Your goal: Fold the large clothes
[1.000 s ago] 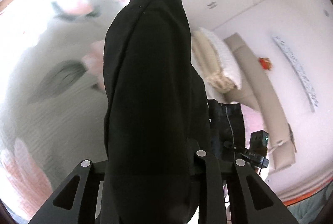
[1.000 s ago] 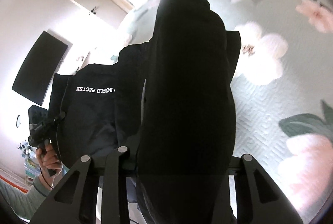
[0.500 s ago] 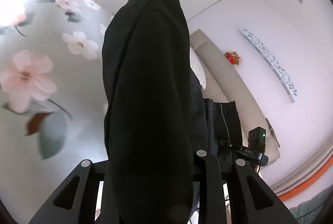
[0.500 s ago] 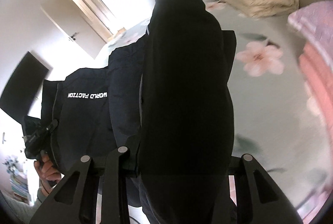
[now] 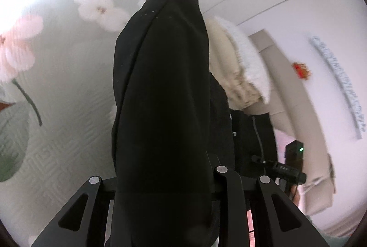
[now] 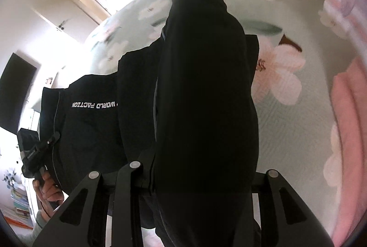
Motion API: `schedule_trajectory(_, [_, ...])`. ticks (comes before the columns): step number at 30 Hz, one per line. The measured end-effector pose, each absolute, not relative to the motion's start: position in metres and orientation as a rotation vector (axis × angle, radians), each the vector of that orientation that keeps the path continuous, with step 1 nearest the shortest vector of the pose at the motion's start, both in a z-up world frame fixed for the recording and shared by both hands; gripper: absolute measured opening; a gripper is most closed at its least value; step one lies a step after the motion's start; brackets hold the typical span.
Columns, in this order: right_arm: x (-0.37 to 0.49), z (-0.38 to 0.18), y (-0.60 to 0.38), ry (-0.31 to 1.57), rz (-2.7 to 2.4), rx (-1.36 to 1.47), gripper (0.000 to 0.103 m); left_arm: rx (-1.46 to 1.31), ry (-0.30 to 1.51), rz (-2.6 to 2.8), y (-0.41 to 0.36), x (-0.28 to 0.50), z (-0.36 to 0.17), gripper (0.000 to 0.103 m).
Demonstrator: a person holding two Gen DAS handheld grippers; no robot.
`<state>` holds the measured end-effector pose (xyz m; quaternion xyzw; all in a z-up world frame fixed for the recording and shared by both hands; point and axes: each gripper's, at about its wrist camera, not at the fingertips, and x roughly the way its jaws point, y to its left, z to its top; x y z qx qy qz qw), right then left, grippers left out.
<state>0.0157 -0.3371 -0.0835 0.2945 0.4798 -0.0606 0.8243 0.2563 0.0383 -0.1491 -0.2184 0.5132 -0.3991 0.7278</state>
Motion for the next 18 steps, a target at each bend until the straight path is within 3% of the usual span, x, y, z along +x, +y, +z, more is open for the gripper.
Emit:
schedule_trajectory(4, [0.028,-0.137,-0.366,1.091,-0.16,0.643,0.041,-0.472,1.201,-0.769,0.046,0.27,-0.192,0.034])
schedule_trajectory(6, [0.024,-0.156,-0.386,1.088,-0.149,0.717,0.043,-0.541,1.275,-0.726,0.062,0.28,-0.221,0.052])
schedule_trajectory(9, [0.017,-0.186,-0.406,1.108,-0.122,0.795,0.058,-0.633,1.332,-0.723,0.073,0.278,-0.249,0.071])
schedule_trajectory(13, [0.009,-0.213,-0.42,1.125,-0.132,0.86,0.091,-0.671,1.37,-0.753,0.08,0.283,-0.252,0.072])
schedule_trajectory(18, [-0.011,-0.227,-0.446,1.121,-0.116,0.895,0.094,-0.561,1.396,-0.691,0.12,0.283,-0.24,0.076])
